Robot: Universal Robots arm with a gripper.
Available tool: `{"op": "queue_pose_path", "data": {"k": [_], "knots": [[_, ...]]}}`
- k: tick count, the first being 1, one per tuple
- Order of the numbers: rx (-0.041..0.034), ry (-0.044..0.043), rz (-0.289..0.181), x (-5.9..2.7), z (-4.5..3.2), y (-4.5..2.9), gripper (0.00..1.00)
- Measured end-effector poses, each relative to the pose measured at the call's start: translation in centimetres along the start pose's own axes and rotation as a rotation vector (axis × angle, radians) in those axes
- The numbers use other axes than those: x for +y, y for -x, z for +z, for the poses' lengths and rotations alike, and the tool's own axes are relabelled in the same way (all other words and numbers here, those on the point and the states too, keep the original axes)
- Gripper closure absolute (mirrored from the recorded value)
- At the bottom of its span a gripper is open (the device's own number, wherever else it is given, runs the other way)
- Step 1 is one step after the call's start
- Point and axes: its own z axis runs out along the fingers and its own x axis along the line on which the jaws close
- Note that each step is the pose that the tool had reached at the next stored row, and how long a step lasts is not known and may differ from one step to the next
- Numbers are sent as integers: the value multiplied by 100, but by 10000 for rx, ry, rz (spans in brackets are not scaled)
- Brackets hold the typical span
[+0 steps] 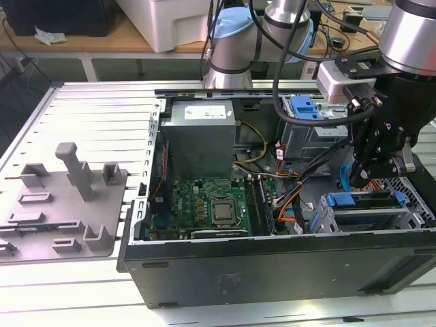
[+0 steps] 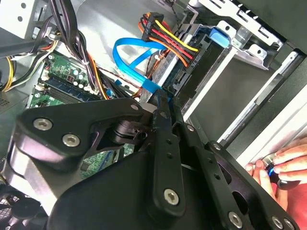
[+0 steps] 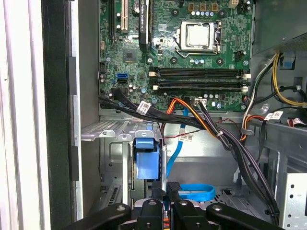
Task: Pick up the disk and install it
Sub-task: 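Insert the second disk wire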
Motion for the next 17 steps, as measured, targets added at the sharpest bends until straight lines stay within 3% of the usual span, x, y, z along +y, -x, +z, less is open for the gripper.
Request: {"op": "queue_pose_path", "data": {"k": [7,11,17], "knots": [[17,0,204,-37,-20,11,84],[58,1,708,-58,-18,10,84],[62,4,747,-73,-17,10,84]]}}
